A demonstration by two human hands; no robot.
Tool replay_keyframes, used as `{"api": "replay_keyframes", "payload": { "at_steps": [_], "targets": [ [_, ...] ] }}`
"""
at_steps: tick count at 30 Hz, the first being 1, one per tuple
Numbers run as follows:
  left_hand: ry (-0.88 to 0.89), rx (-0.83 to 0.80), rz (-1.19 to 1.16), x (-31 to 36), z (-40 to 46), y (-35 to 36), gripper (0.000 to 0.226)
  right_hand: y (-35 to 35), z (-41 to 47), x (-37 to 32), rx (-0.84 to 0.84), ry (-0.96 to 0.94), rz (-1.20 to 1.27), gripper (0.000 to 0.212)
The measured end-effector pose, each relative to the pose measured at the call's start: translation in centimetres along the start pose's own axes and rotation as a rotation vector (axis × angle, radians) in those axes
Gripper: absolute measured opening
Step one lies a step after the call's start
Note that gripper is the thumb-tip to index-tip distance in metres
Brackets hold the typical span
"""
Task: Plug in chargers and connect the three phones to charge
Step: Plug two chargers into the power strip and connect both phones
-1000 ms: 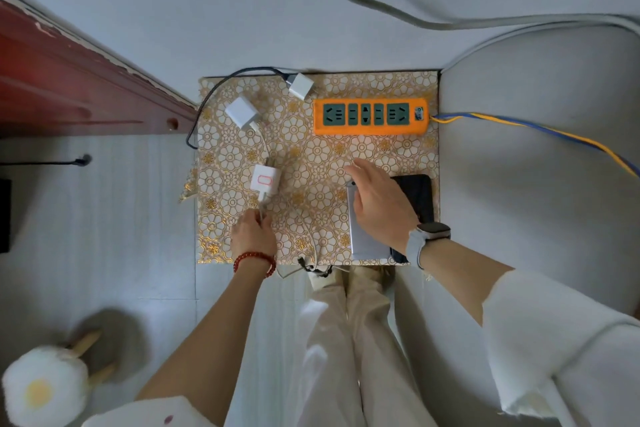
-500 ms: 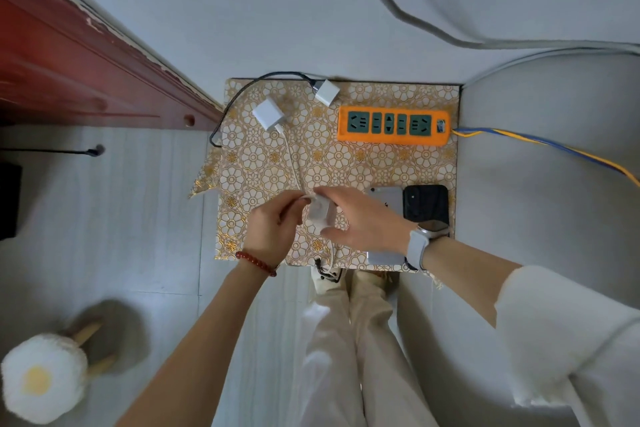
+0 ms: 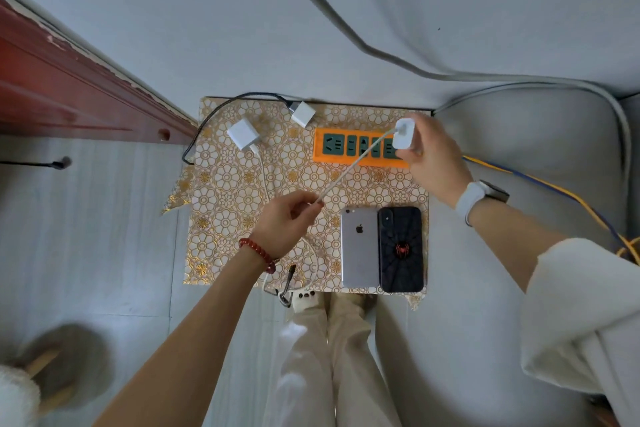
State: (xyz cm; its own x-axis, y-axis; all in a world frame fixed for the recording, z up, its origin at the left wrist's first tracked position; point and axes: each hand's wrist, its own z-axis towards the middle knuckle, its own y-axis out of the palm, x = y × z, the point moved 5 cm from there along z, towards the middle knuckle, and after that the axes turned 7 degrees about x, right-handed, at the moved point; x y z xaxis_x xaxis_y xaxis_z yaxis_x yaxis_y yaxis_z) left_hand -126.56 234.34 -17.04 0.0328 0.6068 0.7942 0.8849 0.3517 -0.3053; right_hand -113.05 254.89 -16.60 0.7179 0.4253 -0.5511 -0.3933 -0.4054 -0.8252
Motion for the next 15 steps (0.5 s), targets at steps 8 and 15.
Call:
{"api": "replay_keyframes", "payload": {
  "at_steps": [8,15],
  "targets": [
    [-0.012,0.281,-0.031,-0.1,1.6,-1.0,0.019,0.9,0.7,2.5,-0.044,0.29,0.395,0.05],
    [0.07,0.468,0.041,2.8,4.2,-1.3,0.02,1.5,1.1,3.4,-0.113,0.222,0.385,0.05]
  ]
}}
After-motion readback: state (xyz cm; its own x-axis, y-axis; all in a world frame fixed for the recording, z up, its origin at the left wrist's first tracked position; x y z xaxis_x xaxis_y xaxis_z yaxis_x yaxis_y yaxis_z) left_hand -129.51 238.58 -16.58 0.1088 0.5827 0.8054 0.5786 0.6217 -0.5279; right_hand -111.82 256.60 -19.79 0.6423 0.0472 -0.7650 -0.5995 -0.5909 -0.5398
